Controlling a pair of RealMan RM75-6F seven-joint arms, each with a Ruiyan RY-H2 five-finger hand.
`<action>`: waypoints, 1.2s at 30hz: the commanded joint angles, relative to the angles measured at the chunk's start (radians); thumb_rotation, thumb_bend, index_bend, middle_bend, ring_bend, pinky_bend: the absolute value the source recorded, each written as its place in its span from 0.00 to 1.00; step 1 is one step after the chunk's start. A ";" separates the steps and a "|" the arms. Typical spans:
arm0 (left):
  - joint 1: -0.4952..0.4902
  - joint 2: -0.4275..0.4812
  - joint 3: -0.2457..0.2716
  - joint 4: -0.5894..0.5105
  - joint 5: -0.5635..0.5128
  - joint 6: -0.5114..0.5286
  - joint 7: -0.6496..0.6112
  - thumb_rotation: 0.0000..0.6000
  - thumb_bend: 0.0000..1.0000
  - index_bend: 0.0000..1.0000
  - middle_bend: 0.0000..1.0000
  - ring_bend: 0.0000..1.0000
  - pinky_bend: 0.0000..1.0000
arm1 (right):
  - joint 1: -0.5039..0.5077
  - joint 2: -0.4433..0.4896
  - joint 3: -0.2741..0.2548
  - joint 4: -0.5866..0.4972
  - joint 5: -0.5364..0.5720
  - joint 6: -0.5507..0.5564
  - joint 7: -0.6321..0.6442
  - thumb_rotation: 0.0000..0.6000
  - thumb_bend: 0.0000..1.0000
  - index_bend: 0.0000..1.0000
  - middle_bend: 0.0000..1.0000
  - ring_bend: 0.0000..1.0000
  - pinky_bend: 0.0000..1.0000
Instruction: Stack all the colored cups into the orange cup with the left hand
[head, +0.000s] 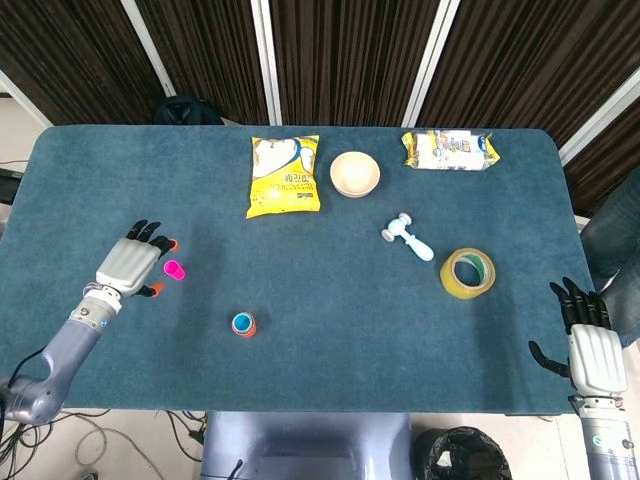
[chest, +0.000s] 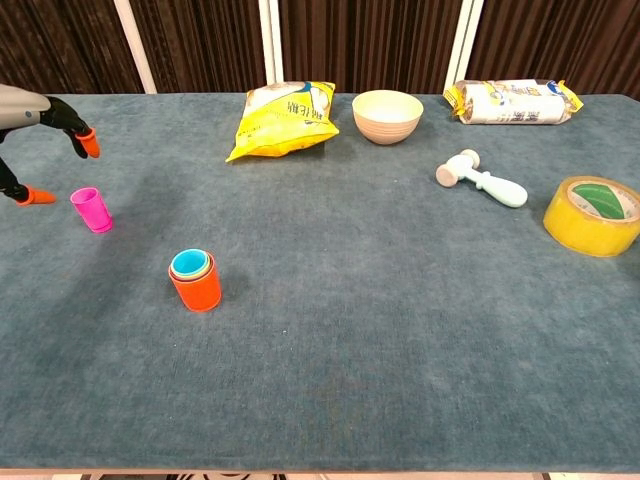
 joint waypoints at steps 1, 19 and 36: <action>-0.001 -0.034 -0.008 0.052 0.007 -0.022 -0.009 1.00 0.23 0.29 0.25 0.00 0.00 | 0.000 -0.001 0.000 0.001 0.001 -0.001 0.000 1.00 0.32 0.09 0.04 0.10 0.00; 0.001 -0.100 -0.023 0.131 0.006 -0.051 0.027 1.00 0.28 0.40 0.26 0.00 0.00 | 0.002 -0.005 -0.001 0.005 0.003 -0.007 0.000 1.00 0.32 0.09 0.04 0.10 0.00; 0.006 -0.130 -0.032 0.169 0.002 -0.057 0.054 1.00 0.28 0.40 0.27 0.00 0.00 | 0.005 -0.012 -0.003 0.012 0.007 -0.015 -0.007 1.00 0.32 0.09 0.04 0.10 0.00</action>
